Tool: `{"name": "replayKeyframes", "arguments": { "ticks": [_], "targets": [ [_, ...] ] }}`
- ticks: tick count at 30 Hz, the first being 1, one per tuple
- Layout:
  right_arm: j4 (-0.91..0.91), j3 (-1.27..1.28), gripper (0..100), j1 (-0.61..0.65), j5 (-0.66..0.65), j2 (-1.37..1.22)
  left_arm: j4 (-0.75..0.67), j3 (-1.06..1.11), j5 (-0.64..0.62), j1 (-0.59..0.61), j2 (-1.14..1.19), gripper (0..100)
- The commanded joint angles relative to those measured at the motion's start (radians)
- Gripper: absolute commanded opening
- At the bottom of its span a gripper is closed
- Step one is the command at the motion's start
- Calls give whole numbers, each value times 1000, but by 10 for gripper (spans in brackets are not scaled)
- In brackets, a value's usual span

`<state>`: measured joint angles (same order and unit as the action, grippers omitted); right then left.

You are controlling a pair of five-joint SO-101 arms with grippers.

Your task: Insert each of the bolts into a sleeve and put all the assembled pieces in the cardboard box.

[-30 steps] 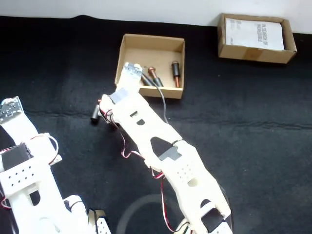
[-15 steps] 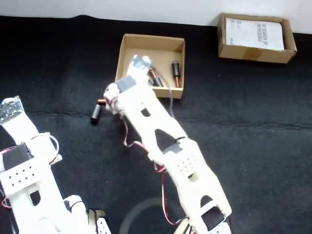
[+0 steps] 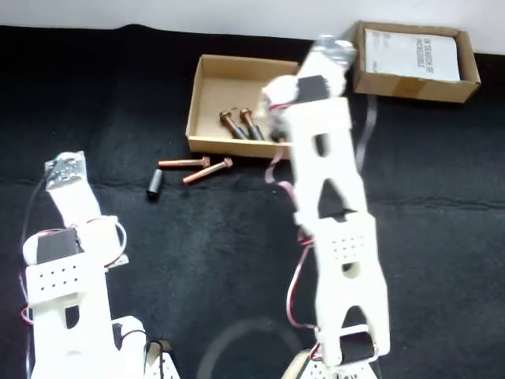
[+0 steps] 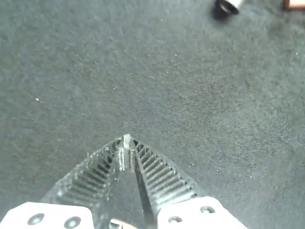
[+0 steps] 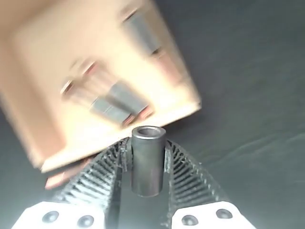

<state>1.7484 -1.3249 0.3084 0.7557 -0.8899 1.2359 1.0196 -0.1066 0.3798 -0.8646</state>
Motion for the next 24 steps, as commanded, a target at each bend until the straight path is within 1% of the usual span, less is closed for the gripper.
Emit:
{"name": "replayKeyframes", "arguments": {
  "ticks": [1, 4, 7, 11, 13, 16, 18, 20, 22, 24],
  "targets": [
    [15, -41, 7, -160, -11, 77, -35, -8, 6, -30, 5, 18],
    [16, -39, 7, -278, -11, 97, -35, -19, 3, -74, 51, 98],
    [16, -39, 7, -389, -11, 104, 43, -127, -2, -114, 217, 180],
    [16, -39, 7, -507, -14, 107, 164, -398, 3, -124, 533, 149],
    [18, -39, 7, -552, -55, 107, 236, -555, 5, -124, 684, 127],
    [18, -41, 7, -618, -103, 107, 351, -776, 6, -127, 865, 123],
    [16, -42, 7, -664, -132, 107, 410, -912, 9, -142, 967, 123],
    [16, -42, 7, -713, -161, 107, 463, -1032, 52, -170, 1050, 123],
    [16, -42, 7, -762, -186, 107, 502, -1122, 97, -214, 1110, 123],
    [16, -42, 7, -812, -209, 105, 522, -1188, 115, -265, 1148, 123]
  ]
}}
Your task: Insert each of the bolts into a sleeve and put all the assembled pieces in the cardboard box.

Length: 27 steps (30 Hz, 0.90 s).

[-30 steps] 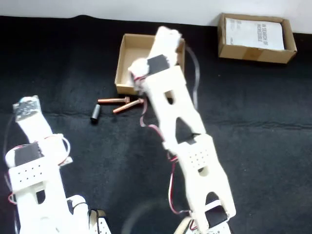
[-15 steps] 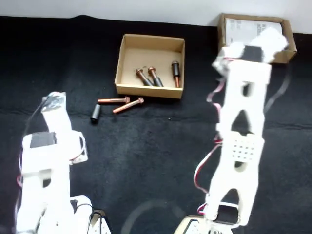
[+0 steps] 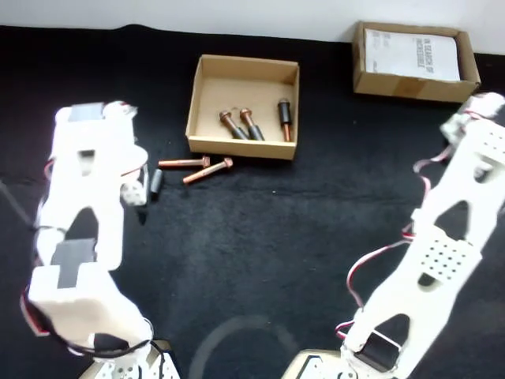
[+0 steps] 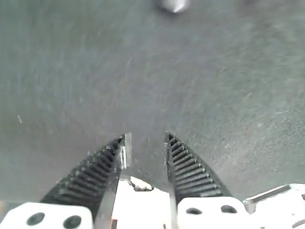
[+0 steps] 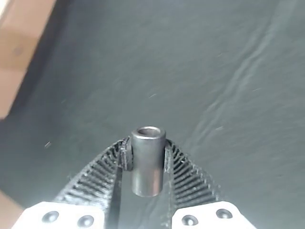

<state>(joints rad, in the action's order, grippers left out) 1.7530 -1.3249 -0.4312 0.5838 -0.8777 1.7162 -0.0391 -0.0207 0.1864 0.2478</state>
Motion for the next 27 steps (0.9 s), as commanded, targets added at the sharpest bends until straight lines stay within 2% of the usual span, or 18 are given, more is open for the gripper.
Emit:
{"name": "replayKeyframes", "arguments": {
  "ticks": [1, 3, 7, 8, 13, 16, 21, 27],
  "targets": [
    [12, -42, 7, -99, -49, 93, 41, -154, 43, -97, 50, 123],
    [12, -48, 7, -150, -72, 90, 41, -191, 89, -153, 77, 123],
    [10, -42, 7, -265, -144, 87, 37, -263, 305, -249, 130, 155],
    [10, -42, 7, -295, -169, 87, 35, -291, 327, -262, 145, 166],
    [10, -39, 7, -433, -370, 87, 31, -476, 334, -280, 262, 205],
    [10, -39, 7, -496, -519, 87, 32, -593, 423, -280, 355, 222],
    [10, -35, 7, -570, -769, 84, 37, -730, 532, -286, 490, 222],
    [10, 99, 7, -628, -990, 88, 31, -886, 545, -314, 611, 254]
  ]
}}
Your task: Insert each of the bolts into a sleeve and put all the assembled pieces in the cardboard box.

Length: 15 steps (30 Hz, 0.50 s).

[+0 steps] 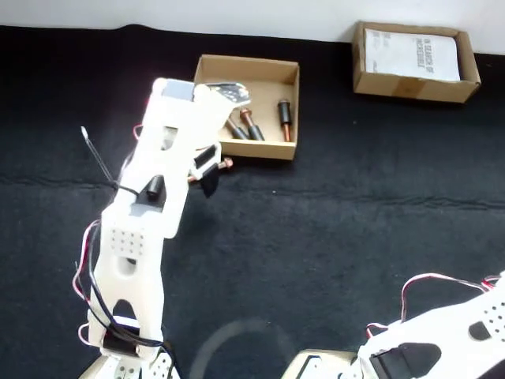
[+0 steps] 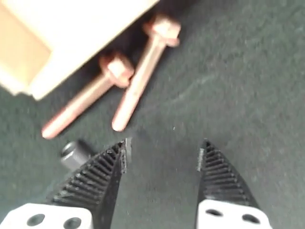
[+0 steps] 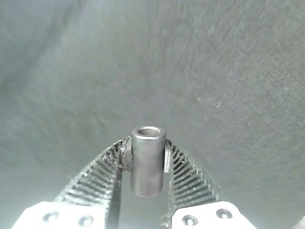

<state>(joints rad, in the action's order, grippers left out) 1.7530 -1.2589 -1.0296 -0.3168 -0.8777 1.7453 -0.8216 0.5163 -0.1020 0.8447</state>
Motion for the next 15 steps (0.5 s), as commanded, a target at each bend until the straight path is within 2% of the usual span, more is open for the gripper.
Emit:
{"name": "replayKeyframes", "arguments": {
  "ticks": [1, 8, 15],
  "targets": [
    [10, 50, 7, -41, -115, 88, 2, -139, 6, -28, 36, 256],
    [10, 110, 7, -104, -218, 82, 2, -378, 3, -58, 176, 255],
    [8, 110, 7, -120, -229, 82, -6, -423, 8, -53, 252, 254]
  ]
}}
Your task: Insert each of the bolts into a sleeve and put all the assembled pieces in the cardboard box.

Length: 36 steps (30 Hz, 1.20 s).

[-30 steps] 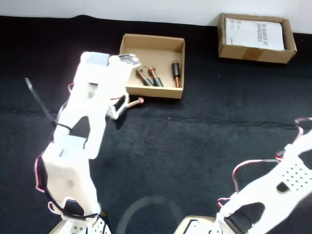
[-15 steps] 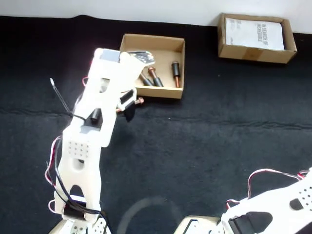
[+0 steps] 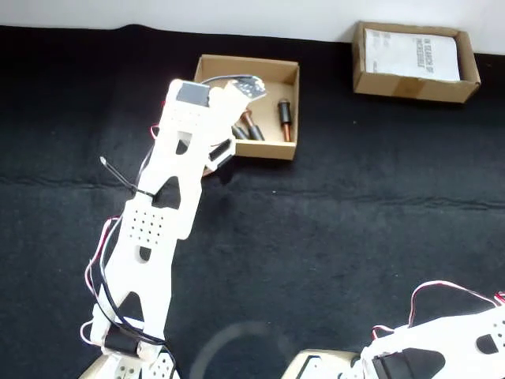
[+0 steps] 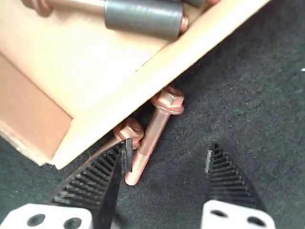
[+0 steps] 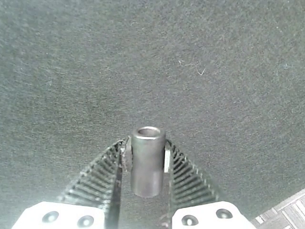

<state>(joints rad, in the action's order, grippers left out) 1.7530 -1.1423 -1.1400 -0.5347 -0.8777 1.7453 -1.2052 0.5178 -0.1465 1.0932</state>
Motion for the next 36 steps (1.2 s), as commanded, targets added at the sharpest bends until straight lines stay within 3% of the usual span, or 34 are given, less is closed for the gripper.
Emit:
{"name": "replayKeyframes", "arguments": {
  "ticks": [1, 13, 18, 25, 36],
  "targets": [
    [8, -7, 7, -10, -11, 82, -15, -38, 6, -4, 15, 253],
    [8, -5, 7, 8, -3, 82, -91, -38, 6, 13, 77, 252],
    [8, -5, 7, 21, -2, 84, 29, -25, 109, -31, 77, 251],
    [8, -5, 7, 22, 0, 82, 29, 4, 118, -45, 74, 162],
    [8, -5, 7, 54, 34, 84, 32, 12, 114, -70, 74, 230]
  ]
}}
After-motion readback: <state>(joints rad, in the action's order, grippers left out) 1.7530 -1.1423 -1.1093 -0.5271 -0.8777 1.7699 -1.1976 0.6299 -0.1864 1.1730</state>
